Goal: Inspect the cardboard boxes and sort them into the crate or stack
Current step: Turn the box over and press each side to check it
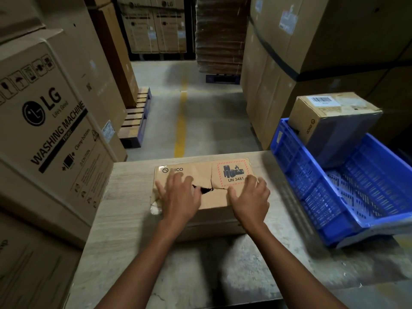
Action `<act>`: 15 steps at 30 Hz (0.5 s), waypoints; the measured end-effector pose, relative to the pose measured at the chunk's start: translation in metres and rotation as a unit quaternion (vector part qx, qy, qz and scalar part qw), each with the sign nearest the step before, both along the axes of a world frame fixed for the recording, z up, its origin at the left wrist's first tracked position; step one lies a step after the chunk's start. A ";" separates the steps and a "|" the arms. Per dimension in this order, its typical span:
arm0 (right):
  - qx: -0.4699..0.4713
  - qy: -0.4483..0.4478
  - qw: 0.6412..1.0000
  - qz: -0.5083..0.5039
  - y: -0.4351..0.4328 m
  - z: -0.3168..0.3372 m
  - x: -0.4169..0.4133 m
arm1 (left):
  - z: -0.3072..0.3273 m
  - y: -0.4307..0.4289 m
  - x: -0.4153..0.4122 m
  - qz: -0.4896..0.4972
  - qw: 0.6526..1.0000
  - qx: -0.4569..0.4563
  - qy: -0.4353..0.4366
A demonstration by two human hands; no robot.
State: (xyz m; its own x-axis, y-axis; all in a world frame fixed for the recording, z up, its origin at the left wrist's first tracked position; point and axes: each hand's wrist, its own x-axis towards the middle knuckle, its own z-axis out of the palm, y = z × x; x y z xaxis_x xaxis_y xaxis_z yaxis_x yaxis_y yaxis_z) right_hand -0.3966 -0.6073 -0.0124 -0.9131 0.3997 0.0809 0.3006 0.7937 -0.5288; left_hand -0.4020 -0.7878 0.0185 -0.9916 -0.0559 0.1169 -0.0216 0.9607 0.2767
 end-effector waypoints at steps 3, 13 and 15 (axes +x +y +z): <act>-0.077 0.025 0.997 -0.018 0.016 0.003 0.002 | 0.002 -0.034 -0.008 0.080 0.995 0.051 -0.041; -0.242 0.102 0.964 -0.048 0.027 0.032 -0.003 | -0.005 -0.043 -0.018 0.151 0.953 0.258 -0.047; -0.220 0.152 0.963 -0.012 0.027 0.057 -0.010 | -0.010 -0.039 -0.019 0.163 0.940 0.299 -0.040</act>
State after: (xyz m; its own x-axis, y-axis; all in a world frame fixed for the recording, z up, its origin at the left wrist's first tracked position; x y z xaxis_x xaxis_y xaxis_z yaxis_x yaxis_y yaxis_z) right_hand -0.4063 -0.5802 0.0446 -0.8638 0.4774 0.1611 0.0942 0.4672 -0.8791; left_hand -0.4208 -0.8267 0.0086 -0.9151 -0.3889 -0.1066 -0.3311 0.5738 0.7491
